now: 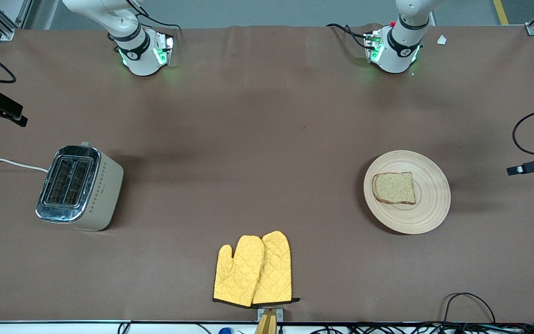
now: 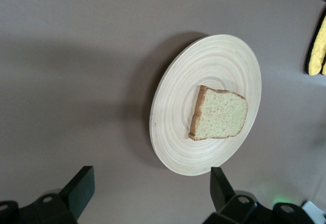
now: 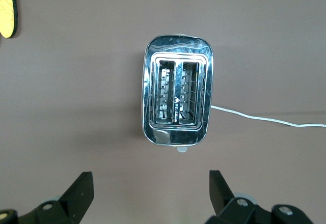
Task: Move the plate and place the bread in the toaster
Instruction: 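Reach the left gripper to the wooden plate rim and grip it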
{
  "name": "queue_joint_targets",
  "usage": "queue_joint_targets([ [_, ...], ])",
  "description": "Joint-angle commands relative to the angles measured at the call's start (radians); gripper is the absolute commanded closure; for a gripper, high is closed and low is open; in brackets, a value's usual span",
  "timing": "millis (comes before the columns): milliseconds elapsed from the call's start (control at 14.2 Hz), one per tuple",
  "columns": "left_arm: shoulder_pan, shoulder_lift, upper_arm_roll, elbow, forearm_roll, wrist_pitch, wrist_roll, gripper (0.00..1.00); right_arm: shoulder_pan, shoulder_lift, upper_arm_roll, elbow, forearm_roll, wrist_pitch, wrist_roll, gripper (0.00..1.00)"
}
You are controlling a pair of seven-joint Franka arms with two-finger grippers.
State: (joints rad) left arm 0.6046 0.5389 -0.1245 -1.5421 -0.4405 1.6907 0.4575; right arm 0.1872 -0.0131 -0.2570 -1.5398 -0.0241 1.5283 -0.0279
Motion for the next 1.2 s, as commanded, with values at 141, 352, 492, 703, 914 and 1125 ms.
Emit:
queue_joint_targets([
  [141, 0.026, 0.173, -0.007, 0.022, -0.132, 0.067, 0.223, 0.03, 0.001, -0.011, 0.002, -0.013, 0.003, 0.004, 0.016, 0.0],
  [352, 0.024, 0.239, -0.009, 0.02, -0.188, 0.095, 0.314, 0.12, -0.002, -0.011, 0.001, -0.013, 0.003, 0.003, 0.016, 0.0],
  [492, 0.023, 0.274, -0.011, 0.02, -0.222, 0.093, 0.363, 0.17, -0.002, -0.013, 0.001, -0.011, 0.003, 0.003, 0.016, 0.0],
  [703, 0.015, 0.296, -0.02, 0.017, -0.241, 0.093, 0.372, 0.22, -0.014, -0.011, -0.005, -0.011, 0.003, 0.003, 0.014, 0.0],
  [914, 0.017, 0.316, -0.04, 0.017, -0.253, 0.09, 0.38, 0.26, -0.009, -0.013, -0.004, -0.011, 0.003, 0.0, 0.016, 0.0],
  [1125, 0.014, 0.316, -0.043, 0.017, -0.276, 0.083, 0.382, 0.27, -0.008, -0.013, -0.002, -0.011, 0.003, 0.0, 0.016, 0.0],
])
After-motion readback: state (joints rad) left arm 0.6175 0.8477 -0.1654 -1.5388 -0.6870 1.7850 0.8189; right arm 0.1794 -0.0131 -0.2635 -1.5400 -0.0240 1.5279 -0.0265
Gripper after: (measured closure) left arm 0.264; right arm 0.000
